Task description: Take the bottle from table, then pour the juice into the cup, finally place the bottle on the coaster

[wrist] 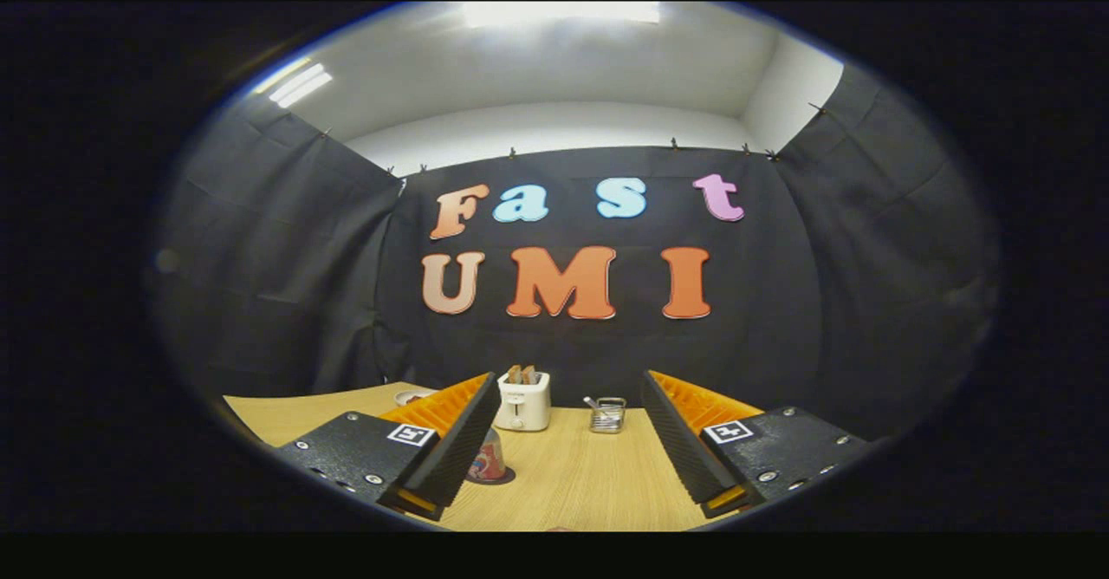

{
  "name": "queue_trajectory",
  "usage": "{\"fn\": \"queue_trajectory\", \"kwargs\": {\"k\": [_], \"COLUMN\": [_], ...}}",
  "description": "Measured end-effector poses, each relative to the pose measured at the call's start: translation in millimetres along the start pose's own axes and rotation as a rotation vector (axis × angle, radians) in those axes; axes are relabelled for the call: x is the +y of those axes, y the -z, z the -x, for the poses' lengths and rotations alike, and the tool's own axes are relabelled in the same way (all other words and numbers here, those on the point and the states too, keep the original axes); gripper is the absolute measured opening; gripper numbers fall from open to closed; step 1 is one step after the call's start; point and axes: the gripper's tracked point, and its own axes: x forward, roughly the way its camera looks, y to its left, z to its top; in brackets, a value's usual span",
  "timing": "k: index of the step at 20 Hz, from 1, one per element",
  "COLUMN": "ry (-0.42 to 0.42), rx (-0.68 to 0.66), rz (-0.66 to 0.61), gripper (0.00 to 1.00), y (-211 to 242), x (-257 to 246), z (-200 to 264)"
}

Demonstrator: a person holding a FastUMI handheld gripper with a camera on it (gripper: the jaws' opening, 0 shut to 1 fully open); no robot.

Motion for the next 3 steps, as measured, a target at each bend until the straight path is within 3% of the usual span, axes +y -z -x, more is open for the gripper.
{"fn": "queue_trajectory", "kwargs": {"k": [3], "ry": [0.032], "rx": [-0.025], "rz": [0.002], "gripper": [0.97], "y": [-9.9], "x": [-8.2], "z": [6.9]}}
